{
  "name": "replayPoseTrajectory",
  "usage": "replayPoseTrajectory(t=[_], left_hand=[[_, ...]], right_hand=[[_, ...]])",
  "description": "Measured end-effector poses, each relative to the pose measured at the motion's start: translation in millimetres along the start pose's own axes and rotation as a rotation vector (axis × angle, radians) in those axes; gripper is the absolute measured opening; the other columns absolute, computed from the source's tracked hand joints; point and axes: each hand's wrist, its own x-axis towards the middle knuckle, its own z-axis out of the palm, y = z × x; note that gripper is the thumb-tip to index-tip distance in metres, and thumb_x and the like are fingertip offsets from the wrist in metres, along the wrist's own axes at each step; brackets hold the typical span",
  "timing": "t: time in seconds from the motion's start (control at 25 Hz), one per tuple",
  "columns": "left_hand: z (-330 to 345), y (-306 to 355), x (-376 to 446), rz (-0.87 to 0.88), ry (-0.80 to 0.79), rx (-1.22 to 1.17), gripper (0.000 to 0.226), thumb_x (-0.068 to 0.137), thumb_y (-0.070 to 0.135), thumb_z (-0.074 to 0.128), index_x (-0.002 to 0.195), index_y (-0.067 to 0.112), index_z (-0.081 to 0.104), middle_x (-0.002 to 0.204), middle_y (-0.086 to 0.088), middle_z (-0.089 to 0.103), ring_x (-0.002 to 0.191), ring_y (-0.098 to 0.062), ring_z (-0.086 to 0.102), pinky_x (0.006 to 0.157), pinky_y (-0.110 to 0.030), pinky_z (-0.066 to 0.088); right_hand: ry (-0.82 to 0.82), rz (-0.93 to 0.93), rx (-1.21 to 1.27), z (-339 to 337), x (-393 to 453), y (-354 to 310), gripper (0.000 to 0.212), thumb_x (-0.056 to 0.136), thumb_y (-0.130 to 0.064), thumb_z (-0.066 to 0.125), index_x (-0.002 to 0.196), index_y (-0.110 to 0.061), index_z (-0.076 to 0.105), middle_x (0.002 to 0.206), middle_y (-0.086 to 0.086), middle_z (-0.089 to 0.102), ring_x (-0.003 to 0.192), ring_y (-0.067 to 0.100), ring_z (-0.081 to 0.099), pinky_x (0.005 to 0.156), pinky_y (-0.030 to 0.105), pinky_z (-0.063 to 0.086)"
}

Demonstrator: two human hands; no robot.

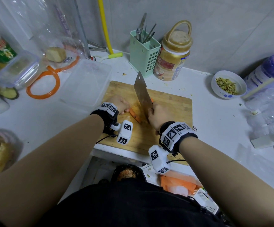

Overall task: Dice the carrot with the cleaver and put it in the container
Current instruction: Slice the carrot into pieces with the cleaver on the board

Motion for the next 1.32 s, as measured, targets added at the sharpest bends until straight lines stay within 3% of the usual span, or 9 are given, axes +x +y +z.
replayPoseTrajectory(t=[0.16,0.32,0.4,0.52,0.76,0.92,1.08,1.2,1.32], left_hand=[[0.7,-13.1,2.4,-0.065,-0.014,0.057,0.025,0.088,0.03,0.068,0.07,0.014,0.066,0.071,-0.002,0.073,0.055,-0.012,0.058,0.051,-0.021,0.046],[10.9,-15.7,5.3,-0.143,-0.053,0.02,0.029,0.088,0.033,0.07,0.071,0.011,0.066,0.077,-0.009,0.075,0.066,-0.02,0.063,0.059,-0.028,0.047],[17.7,-15.4,6.1,-0.168,-0.066,-0.044,0.029,0.089,0.03,0.069,0.07,0.008,0.064,0.077,-0.012,0.075,0.068,-0.023,0.065,0.062,-0.031,0.049],[21.6,-17.7,9.4,-0.192,-0.063,-0.081,0.029,0.09,0.027,0.068,0.069,0.006,0.063,0.068,-0.011,0.073,0.068,-0.026,0.067,0.071,-0.037,0.054],[18.7,-20.1,9.9,-0.234,-0.092,-0.185,0.026,0.091,0.024,0.068,0.082,0.0,0.067,0.051,-0.003,0.066,0.049,-0.014,0.065,0.051,-0.023,0.051],[22.0,-18.6,9.6,-0.219,-0.058,-0.263,0.02,0.089,0.016,0.07,0.083,-0.003,0.064,0.065,-0.015,0.071,0.068,-0.025,0.074,0.076,-0.039,0.061],[23.5,-23.3,16.1,-0.225,-0.059,-0.273,0.02,0.082,0.016,0.074,0.082,-0.002,0.065,0.08,-0.021,0.073,0.084,-0.035,0.073,0.085,-0.046,0.057],[23.8,-21.0,15.1,-0.206,-0.054,-0.285,0.014,0.082,0.01,0.071,0.074,0.008,0.06,0.094,-0.02,0.072,0.091,-0.032,0.072,0.082,-0.041,0.06],[24.3,-16.2,12.7,-0.255,-0.067,-0.34,0.014,0.085,0.007,0.069,0.079,-0.002,0.061,0.078,-0.023,0.073,0.089,-0.037,0.072,0.091,-0.045,0.056]], right_hand=[[-0.029,-0.037,0.012,0.3,-3.5,-7.9,0.029,0.101,-0.025,0.036,0.12,-0.008,0.048,0.105,0.021,0.059,0.071,0.037,0.062,0.066,0.048,0.057],[-0.055,-0.061,-0.042,5.6,-5.8,-10.5,0.029,0.1,-0.026,0.037,0.123,-0.012,0.047,0.144,0.018,0.042,0.091,0.04,0.066,0.069,0.046,0.058],[-0.062,-0.063,-0.045,8.5,-5.9,-9.2,0.025,0.1,-0.024,0.038,0.119,-0.011,0.049,0.141,0.019,0.045,0.099,0.041,0.065,0.071,0.048,0.058],[-0.076,-0.061,-0.049,9.3,-4.4,-7.6,0.024,0.1,-0.023,0.038,0.115,-0.01,0.05,0.118,0.019,0.056,0.075,0.035,0.063,0.066,0.049,0.058],[-0.089,-0.086,-0.07,9.1,-1.7,-10.7,0.02,0.101,-0.023,0.037,0.112,-0.011,0.05,0.079,0.003,0.05,0.061,0.025,0.056,0.065,0.047,0.058],[-0.104,-0.071,-0.036,5.7,-2.4,-12.4,0.022,0.101,-0.023,0.037,0.114,-0.011,0.05,0.085,0.009,0.054,0.064,0.027,0.06,0.066,0.048,0.058],[-0.109,-0.08,-0.056,6.4,-2.4,-14.7,0.021,0.101,-0.025,0.038,0.114,-0.013,0.049,0.126,0.021,0.053,0.087,0.033,0.065,0.075,0.046,0.057],[-0.106,-0.07,-0.064,7.4,-1.7,-15.7,0.026,0.101,-0.026,0.038,0.121,-0.012,0.048,0.12,0.018,0.057,0.087,0.032,0.064,0.075,0.048,0.056],[-0.096,-0.053,-0.039,9.1,-1.2,-16.3,0.025,0.1,-0.026,0.038,0.118,-0.013,0.049,0.118,0.018,0.057,0.086,0.032,0.064,0.075,0.049,0.057]])
